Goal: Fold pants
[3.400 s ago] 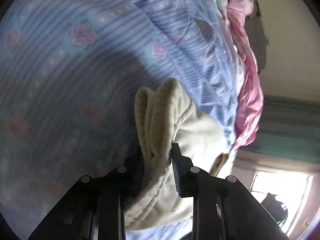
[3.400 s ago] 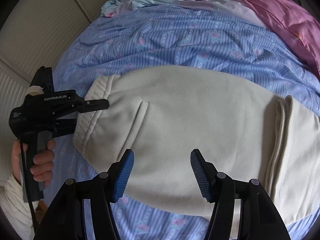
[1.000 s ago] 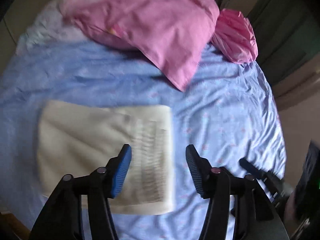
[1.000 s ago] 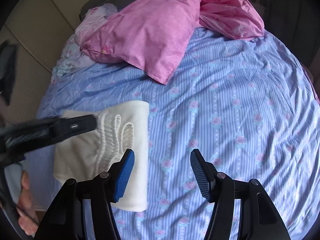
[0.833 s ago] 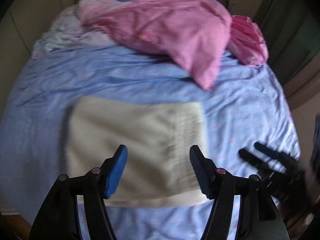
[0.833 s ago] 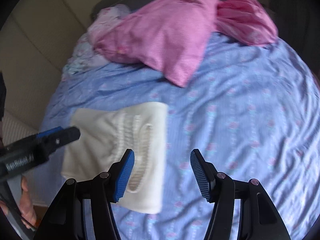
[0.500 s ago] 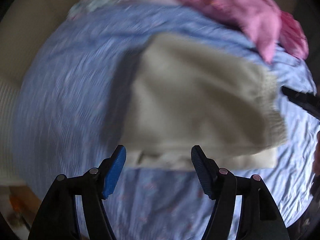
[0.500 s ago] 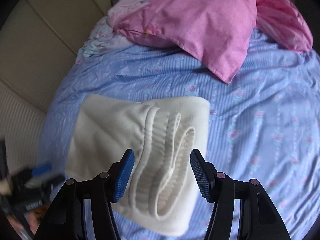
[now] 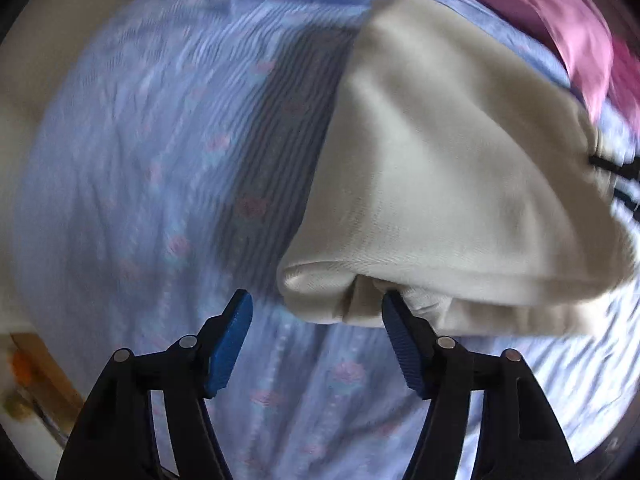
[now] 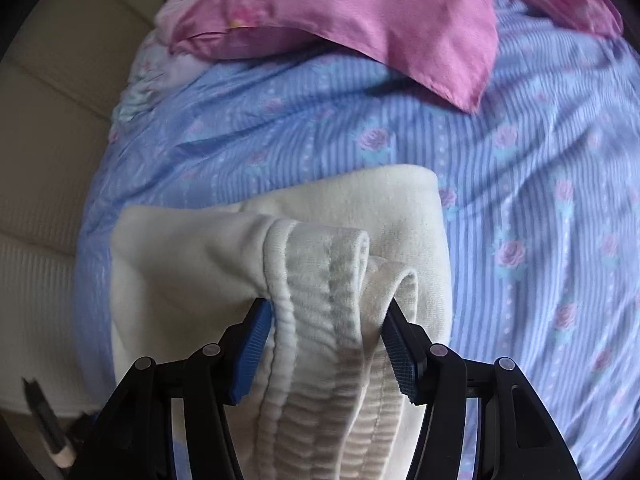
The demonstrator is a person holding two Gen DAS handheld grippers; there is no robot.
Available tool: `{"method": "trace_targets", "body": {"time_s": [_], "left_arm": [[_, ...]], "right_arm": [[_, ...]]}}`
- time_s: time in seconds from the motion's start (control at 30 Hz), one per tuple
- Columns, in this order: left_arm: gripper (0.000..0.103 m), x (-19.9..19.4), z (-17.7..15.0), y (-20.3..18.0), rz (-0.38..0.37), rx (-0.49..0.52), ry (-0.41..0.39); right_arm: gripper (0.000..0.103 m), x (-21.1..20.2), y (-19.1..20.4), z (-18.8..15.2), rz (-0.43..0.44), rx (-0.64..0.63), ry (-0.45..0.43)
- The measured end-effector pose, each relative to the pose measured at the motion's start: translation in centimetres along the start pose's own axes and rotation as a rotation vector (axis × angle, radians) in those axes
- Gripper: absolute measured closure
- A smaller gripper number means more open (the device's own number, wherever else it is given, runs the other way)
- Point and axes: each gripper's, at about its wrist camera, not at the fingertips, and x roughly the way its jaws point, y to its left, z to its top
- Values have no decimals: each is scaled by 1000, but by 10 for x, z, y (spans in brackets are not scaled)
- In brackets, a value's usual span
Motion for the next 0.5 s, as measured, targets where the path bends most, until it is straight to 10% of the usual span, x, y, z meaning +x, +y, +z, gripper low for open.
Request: {"method": "trace_targets", "body": {"time_s": [0.23,0.5], "left_arm": [[36,-23,-21,-10,-224,-64,-64],[38,14,-9,-13,-117,-156,-49]], "right_arm": [[69,-14,17,0,-34,-106,-47],[85,-33,13,10,6,-26,-86]]}}
